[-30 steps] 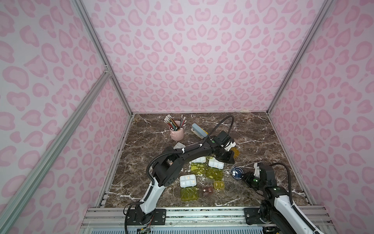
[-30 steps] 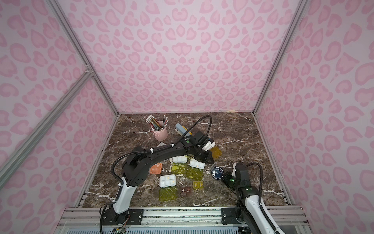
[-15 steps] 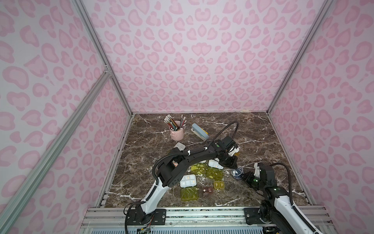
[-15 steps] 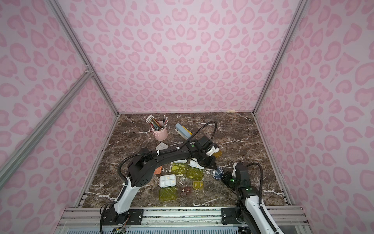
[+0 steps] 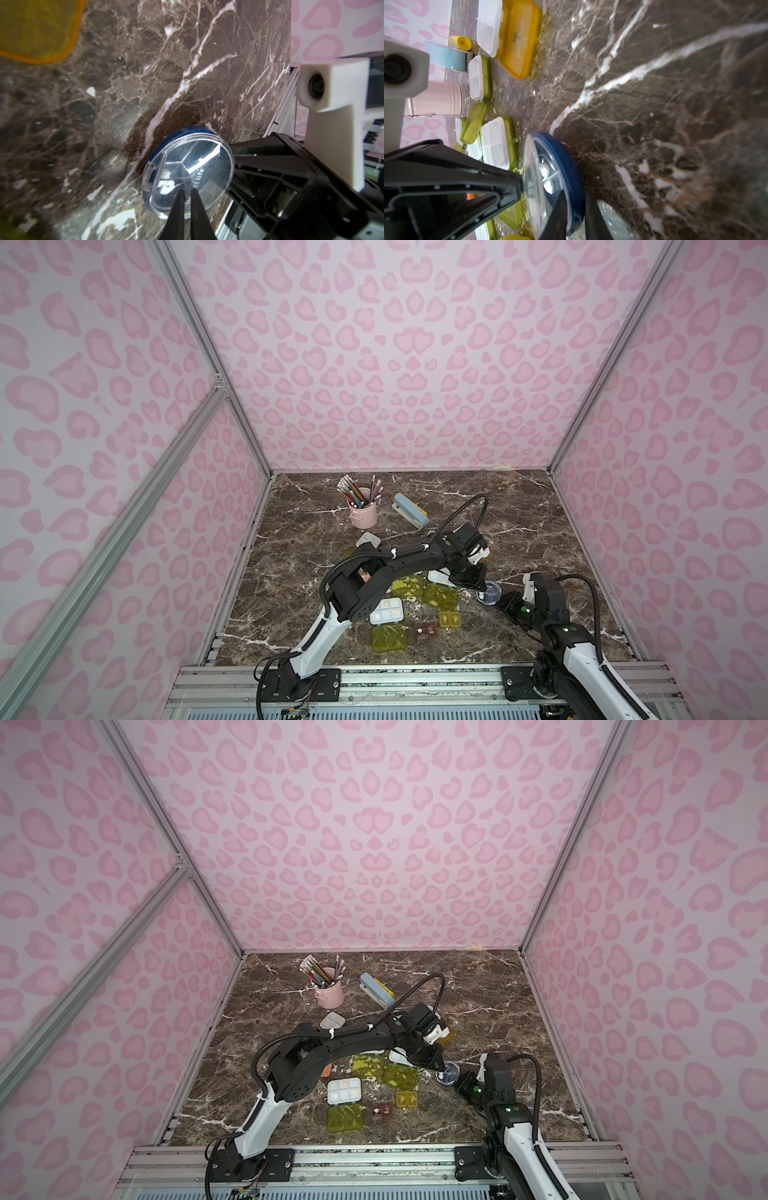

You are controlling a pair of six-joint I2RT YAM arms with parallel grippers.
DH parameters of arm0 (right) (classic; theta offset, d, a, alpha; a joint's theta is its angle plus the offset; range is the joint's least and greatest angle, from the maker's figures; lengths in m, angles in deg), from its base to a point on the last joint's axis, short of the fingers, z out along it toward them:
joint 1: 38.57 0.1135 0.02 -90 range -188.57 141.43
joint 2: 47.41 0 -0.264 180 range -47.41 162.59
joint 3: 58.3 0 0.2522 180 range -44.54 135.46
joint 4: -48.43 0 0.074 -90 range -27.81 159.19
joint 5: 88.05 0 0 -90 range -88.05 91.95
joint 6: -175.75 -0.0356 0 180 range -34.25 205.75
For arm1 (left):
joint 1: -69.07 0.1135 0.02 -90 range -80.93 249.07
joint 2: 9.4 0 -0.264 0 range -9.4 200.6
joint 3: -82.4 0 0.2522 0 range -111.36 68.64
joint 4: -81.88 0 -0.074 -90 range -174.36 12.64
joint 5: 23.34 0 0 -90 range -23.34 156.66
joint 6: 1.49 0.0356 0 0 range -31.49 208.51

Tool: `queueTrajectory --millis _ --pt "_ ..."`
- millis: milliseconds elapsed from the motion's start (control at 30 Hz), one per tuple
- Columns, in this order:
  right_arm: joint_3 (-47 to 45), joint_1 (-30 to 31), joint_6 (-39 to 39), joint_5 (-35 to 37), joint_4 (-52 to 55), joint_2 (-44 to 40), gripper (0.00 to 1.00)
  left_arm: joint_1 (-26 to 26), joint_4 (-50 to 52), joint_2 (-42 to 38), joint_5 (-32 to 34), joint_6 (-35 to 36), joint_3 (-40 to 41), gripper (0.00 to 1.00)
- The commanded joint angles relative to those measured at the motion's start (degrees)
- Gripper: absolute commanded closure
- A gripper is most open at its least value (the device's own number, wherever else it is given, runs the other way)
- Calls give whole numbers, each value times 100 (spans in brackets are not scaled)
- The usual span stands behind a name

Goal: Close pillboxes
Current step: Close the lid on the pillbox.

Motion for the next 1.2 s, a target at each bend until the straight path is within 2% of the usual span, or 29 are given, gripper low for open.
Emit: queueTrajectory --millis 0,367,767,967,1167 --pt "79 2 35 -7 114 -85 77 0 -81 -17 -41 31 -2 88" --pt "354 10 177 271 1179 -785 54 74 -55 -146 -13 89 82 88" --pt "676 9 -174 269 2220 -1874 48 74 -241 -388 0 93 410 88" --pt "378 3 -386 -161 1691 -1793 46 91 -192 -585 53 171 528 89" --pt "103 7 -385 -357 715 -994 42 327 -27 -1181 135 345 971 90"
